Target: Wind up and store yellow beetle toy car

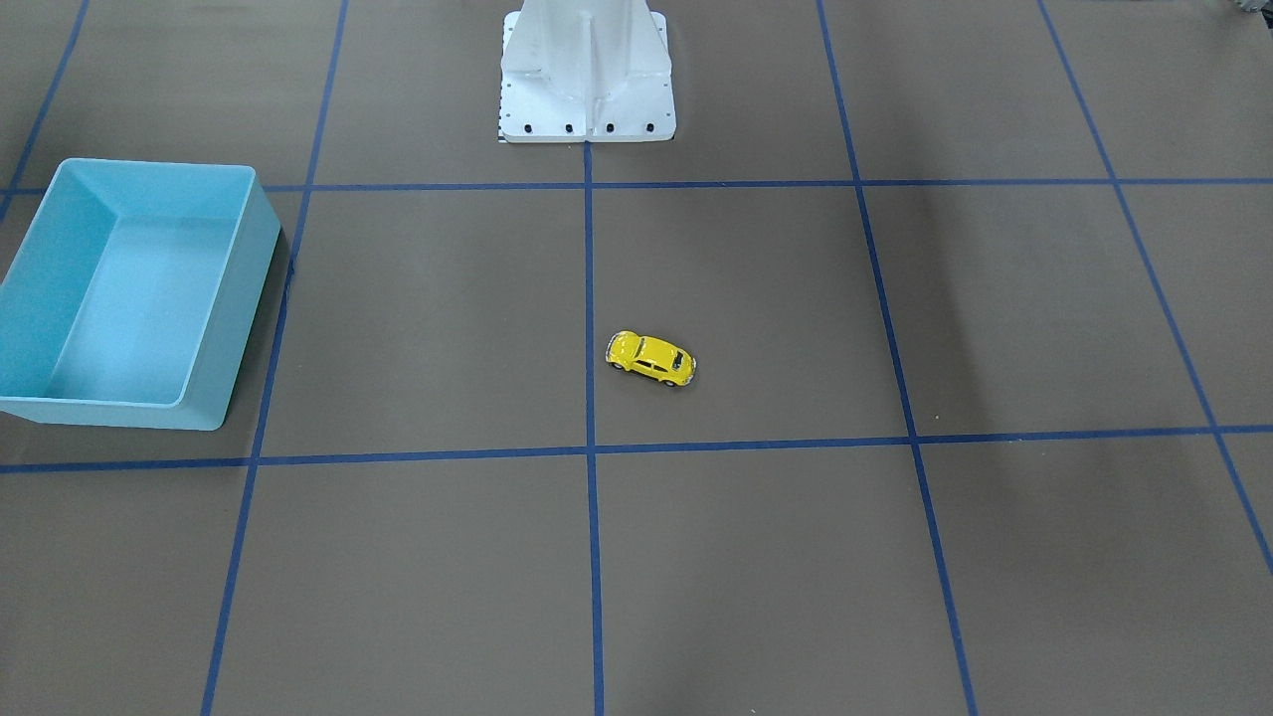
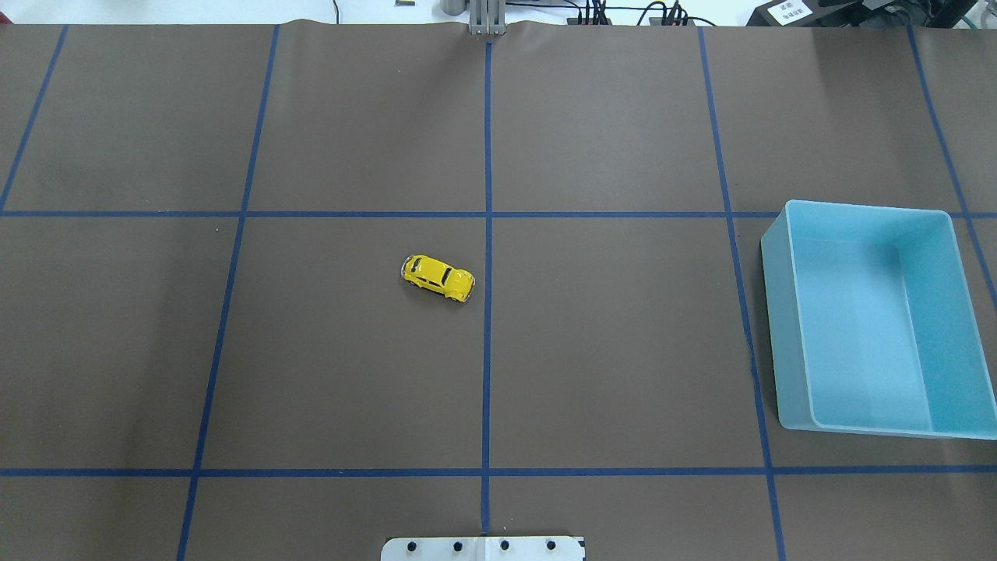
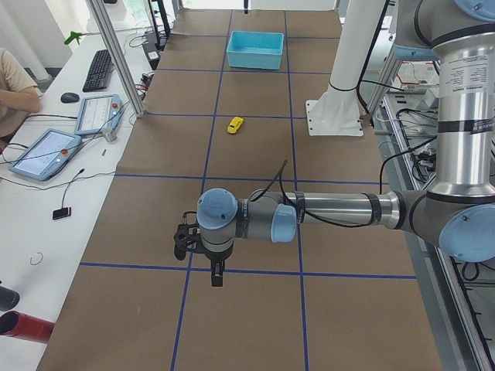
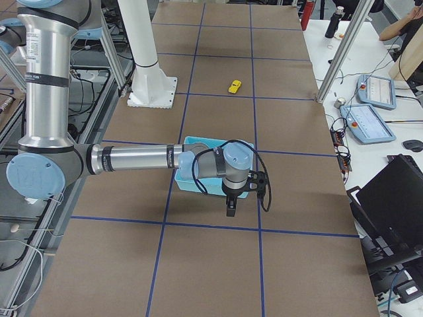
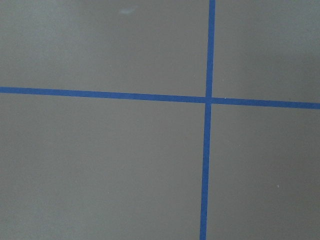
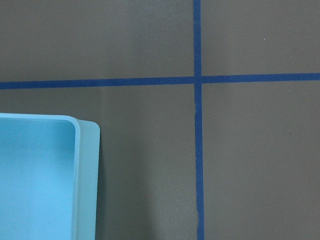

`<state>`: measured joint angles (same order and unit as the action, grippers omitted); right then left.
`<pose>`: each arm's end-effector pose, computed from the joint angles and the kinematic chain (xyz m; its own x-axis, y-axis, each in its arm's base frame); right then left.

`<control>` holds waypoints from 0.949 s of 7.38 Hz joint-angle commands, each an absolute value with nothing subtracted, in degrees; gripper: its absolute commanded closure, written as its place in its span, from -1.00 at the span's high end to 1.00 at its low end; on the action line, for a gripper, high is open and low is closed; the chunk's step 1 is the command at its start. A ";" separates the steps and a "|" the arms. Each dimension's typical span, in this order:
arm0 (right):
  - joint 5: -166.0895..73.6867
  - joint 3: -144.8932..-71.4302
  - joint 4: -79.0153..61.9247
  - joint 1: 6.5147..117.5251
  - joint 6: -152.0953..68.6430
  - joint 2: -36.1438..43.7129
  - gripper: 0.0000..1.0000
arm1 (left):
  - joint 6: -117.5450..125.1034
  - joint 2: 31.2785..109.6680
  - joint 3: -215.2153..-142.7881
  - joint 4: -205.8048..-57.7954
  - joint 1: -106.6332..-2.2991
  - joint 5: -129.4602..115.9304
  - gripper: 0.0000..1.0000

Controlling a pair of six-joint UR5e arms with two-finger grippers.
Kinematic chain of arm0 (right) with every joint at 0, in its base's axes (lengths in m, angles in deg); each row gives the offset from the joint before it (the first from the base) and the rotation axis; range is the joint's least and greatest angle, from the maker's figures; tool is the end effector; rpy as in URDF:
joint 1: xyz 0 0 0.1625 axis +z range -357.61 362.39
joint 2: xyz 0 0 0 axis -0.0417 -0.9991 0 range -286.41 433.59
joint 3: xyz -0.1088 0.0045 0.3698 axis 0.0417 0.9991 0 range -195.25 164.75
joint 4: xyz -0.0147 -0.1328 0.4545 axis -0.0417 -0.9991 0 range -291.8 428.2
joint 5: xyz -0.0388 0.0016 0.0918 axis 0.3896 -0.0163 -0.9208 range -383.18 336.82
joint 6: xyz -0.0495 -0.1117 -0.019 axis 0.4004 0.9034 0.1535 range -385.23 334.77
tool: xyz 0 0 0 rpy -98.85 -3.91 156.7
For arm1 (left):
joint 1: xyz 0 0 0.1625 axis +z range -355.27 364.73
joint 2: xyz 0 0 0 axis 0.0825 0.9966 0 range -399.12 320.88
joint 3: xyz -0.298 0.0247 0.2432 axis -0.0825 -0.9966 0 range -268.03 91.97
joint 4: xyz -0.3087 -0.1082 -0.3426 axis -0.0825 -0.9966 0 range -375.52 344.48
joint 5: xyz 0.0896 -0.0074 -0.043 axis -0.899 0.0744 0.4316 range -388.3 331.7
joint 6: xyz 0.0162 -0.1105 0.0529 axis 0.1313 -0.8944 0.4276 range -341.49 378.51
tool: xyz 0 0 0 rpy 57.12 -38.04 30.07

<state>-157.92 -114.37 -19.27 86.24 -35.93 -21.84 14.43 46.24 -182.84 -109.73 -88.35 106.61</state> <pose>-0.0103 -0.5277 0.5936 0.7057 0.0343 0.7077 -0.0249 0.9994 -0.0237 -0.0744 -0.5261 0.6250 0.7045 -0.0551 -0.7075 0.1040 0.9942 0.0261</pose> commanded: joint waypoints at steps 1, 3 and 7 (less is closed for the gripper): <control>-158.00 -114.31 -19.16 86.24 -35.95 -21.86 0.98 | 14.38 46.31 -182.78 -109.65 -88.35 106.61 1.00; -158.09 -114.39 -19.16 86.24 -35.95 -21.86 0.99 | 14.38 46.31 -182.78 -109.74 -88.35 106.61 1.00; -158.00 -114.40 -19.16 86.24 -35.95 -21.86 0.98 | 14.55 46.40 -185.31 -110.09 -87.21 108.02 1.00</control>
<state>-158.04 -114.39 -19.16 86.23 -35.95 -21.86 14.48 46.36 -183.86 -110.12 -88.04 107.37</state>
